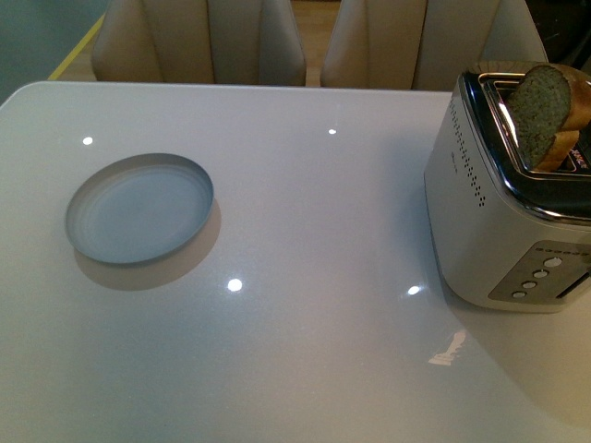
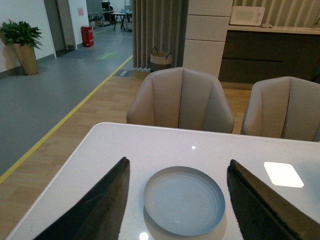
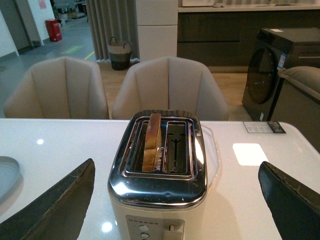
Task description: Left arm holds plate, right arm toasts bread
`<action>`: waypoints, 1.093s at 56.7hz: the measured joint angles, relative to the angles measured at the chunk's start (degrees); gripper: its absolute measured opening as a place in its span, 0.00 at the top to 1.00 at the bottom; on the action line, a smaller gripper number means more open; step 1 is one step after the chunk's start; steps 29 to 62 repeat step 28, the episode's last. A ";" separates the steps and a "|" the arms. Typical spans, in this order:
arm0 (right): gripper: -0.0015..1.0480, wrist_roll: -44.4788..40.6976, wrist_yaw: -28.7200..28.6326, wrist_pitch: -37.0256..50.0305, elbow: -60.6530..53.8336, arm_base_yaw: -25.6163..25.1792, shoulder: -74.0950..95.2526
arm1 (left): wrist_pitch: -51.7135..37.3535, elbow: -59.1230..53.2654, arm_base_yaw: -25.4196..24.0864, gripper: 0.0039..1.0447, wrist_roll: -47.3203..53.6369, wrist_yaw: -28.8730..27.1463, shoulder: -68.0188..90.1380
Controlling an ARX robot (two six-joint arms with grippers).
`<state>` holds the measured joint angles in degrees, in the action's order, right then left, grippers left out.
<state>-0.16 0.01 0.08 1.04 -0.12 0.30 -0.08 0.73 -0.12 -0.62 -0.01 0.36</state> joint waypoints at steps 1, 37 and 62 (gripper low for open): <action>0.09 0.00 0.00 0.00 0.00 0.00 0.00 | 0.00 0.00 0.00 0.33 -0.02 0.00 0.00; 0.09 0.00 0.00 0.00 0.00 0.00 0.00 | 0.00 0.00 0.00 0.07 0.13 0.00 0.00; 0.09 0.00 0.00 0.00 0.00 0.00 0.00 | 0.00 0.00 0.00 0.07 0.13 0.00 0.00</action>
